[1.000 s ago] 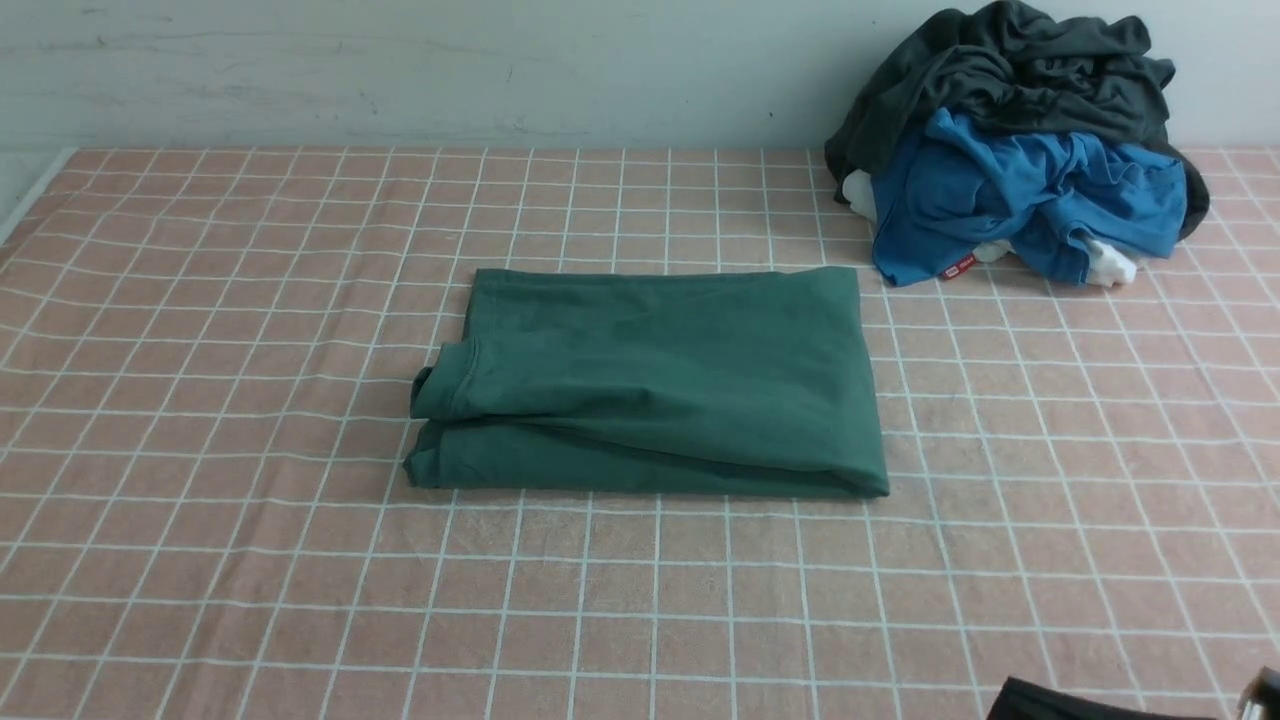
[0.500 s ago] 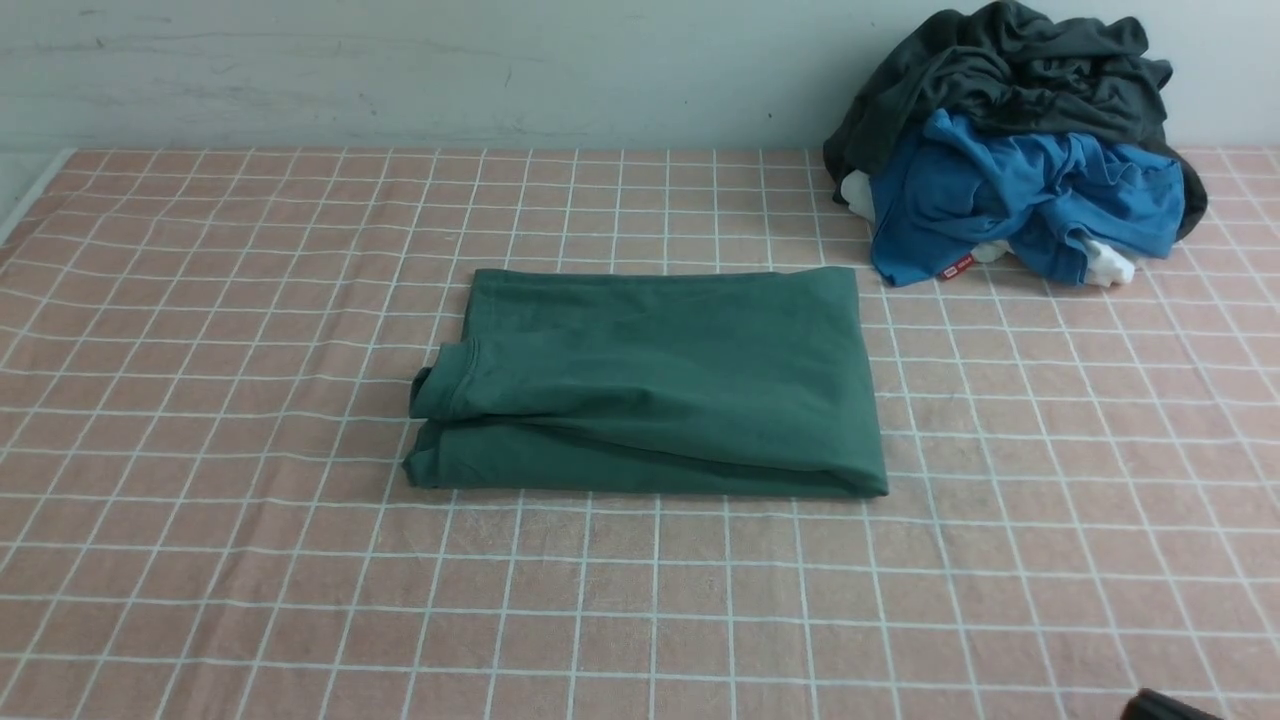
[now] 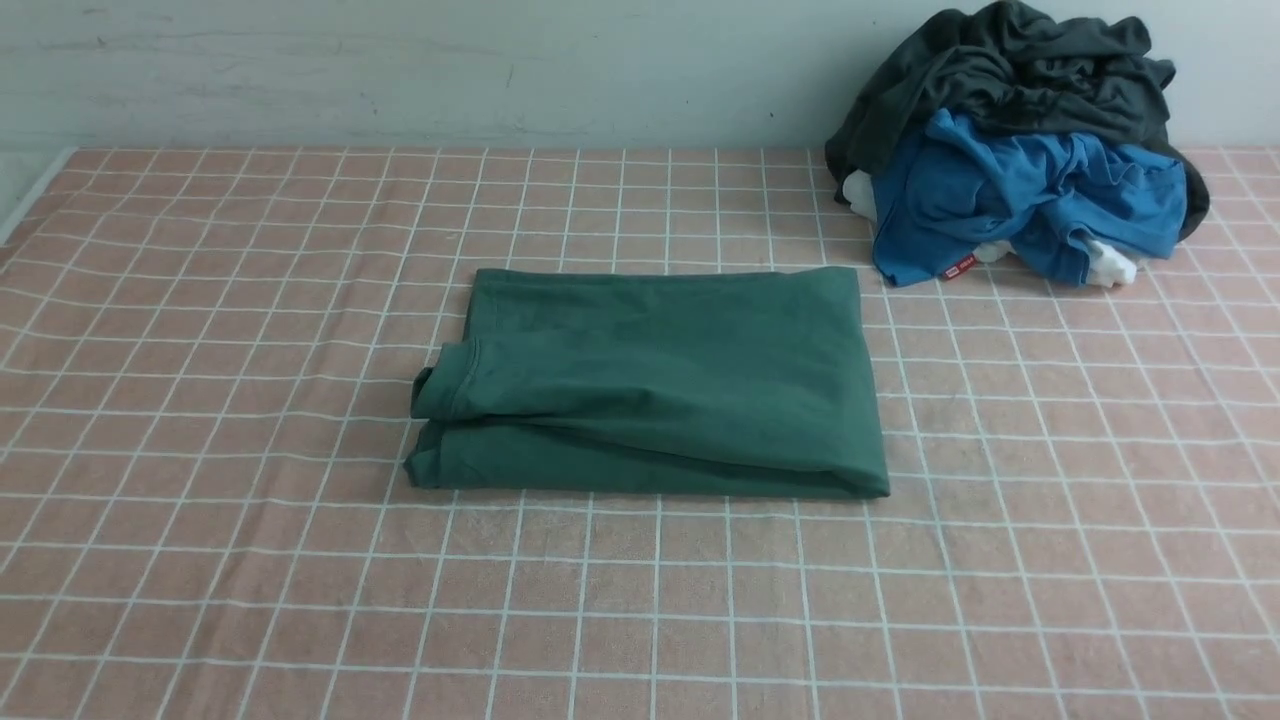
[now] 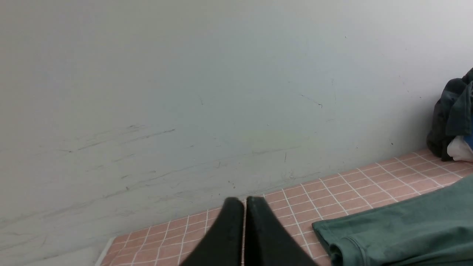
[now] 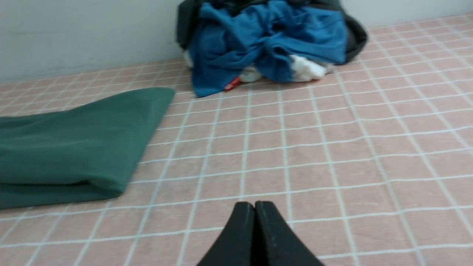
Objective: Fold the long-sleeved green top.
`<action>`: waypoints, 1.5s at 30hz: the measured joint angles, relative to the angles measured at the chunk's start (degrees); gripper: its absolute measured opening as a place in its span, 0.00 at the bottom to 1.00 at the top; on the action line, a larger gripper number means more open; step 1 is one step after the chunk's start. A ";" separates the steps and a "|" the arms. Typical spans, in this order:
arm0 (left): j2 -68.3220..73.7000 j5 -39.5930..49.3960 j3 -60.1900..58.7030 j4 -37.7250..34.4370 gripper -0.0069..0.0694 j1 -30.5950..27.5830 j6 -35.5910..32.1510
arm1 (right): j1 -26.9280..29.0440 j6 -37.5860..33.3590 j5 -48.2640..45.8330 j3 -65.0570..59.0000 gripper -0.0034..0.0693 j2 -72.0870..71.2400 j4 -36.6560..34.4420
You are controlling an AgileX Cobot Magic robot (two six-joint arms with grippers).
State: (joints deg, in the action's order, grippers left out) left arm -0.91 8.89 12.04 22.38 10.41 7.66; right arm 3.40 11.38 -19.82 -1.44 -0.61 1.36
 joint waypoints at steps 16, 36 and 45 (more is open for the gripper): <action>0.00 0.01 0.00 0.00 0.09 0.02 0.00 | 3.00 -7.34 -0.11 0.00 0.03 0.00 0.00; 0.00 6.01 -13.36 -4.27 0.09 -3.99 6.52 | 3.02 -7.54 -0.57 0.05 0.03 0.00 -0.08; 0.00 10.89 -13.22 -16.80 0.09 -10.12 -4.65 | 3.02 -7.54 -0.57 0.09 0.03 0.00 -0.15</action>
State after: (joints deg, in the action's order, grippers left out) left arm -0.91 19.79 -1.18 5.57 0.30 3.01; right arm 6.42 3.84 -20.39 -1.35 -0.61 1.21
